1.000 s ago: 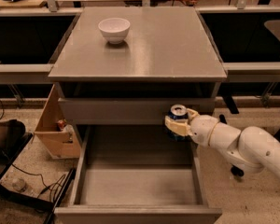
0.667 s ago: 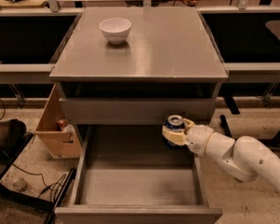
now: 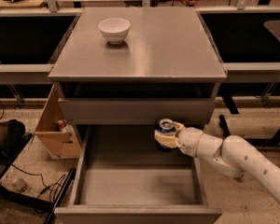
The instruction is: Place pepsi can into middle drawer
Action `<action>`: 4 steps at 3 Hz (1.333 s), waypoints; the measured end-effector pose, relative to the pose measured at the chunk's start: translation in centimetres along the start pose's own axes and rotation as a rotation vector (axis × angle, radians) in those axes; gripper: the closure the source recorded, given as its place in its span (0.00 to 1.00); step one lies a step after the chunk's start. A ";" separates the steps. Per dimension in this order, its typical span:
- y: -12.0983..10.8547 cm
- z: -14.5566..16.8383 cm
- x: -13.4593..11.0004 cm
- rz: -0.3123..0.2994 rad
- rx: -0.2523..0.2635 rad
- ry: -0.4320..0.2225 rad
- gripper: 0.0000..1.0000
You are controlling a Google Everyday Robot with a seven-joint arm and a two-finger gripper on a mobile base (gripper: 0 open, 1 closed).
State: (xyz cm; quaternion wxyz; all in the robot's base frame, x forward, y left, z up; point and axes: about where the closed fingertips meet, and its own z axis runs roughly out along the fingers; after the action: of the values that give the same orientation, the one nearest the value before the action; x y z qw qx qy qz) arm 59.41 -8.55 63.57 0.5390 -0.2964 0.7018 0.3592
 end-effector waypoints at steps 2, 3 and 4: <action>1.7 7.6 10.1 -0.071 -0.187 0.111 1.00; 3.2 10.1 13.4 -0.096 -0.232 0.124 1.00; 5.4 13.1 15.9 -0.105 -0.282 0.079 1.00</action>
Offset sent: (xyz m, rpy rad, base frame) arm 0.0012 0.1042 -0.1701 -0.1561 -0.0139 0.3173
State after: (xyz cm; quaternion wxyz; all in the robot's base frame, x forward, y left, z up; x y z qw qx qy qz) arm 58.34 4.81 46.99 0.4821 -0.4193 0.6486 0.4137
